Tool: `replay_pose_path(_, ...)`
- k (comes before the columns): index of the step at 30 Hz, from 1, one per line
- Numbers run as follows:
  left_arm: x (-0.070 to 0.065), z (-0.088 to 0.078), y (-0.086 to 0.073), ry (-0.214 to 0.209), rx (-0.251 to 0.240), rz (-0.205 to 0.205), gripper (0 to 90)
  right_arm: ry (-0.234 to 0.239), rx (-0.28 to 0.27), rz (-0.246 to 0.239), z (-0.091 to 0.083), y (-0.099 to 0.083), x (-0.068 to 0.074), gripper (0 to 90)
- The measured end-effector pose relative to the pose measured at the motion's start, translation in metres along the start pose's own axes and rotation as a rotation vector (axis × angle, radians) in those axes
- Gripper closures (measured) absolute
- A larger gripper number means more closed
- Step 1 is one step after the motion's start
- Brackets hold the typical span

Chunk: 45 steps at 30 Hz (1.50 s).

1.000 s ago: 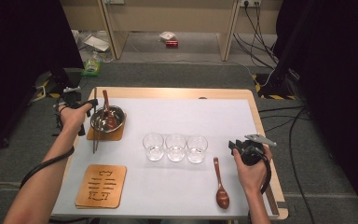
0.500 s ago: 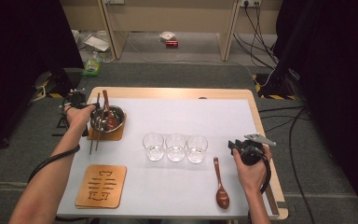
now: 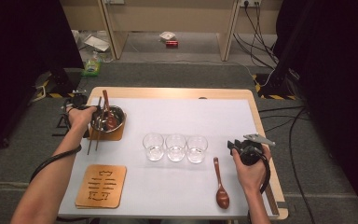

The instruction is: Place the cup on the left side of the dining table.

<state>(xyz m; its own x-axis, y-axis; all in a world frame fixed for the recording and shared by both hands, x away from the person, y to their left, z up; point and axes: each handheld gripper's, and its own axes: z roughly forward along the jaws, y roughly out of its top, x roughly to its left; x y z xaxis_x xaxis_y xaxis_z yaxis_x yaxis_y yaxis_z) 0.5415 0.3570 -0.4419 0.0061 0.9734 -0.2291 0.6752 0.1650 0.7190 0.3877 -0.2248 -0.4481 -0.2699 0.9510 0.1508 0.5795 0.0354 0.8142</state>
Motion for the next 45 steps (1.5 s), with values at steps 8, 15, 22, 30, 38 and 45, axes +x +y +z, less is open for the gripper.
replay_pose_path(8,0.000,0.003,-0.002,0.008,0.016,-0.002,81.6,0.001,0.001,-0.001,0.000,0.000,0.000,65.8)
replay_pose_path(15,-0.002,-0.002,0.000,0.013,0.015,0.029,79.5,-0.002,0.005,-0.001,-0.002,0.000,0.001,65.8)
replay_pose_path(22,0.000,-0.010,-0.005,0.016,0.040,0.036,78.4,0.001,0.007,-0.005,-0.001,0.000,0.002,65.9)
replay_pose_path(30,0.000,-0.016,-0.010,0.024,0.074,0.052,77.8,0.001,0.013,-0.011,-0.001,0.000,0.004,65.8)
replay_pose_path(38,0.000,-0.016,-0.012,0.020,0.095,0.046,80.4,0.006,0.014,-0.008,0.000,-0.001,0.004,65.8)
replay_pose_path(45,-0.005,-0.014,-0.011,0.030,0.099,0.024,84.1,0.006,0.016,-0.006,0.000,-0.001,0.003,65.9)
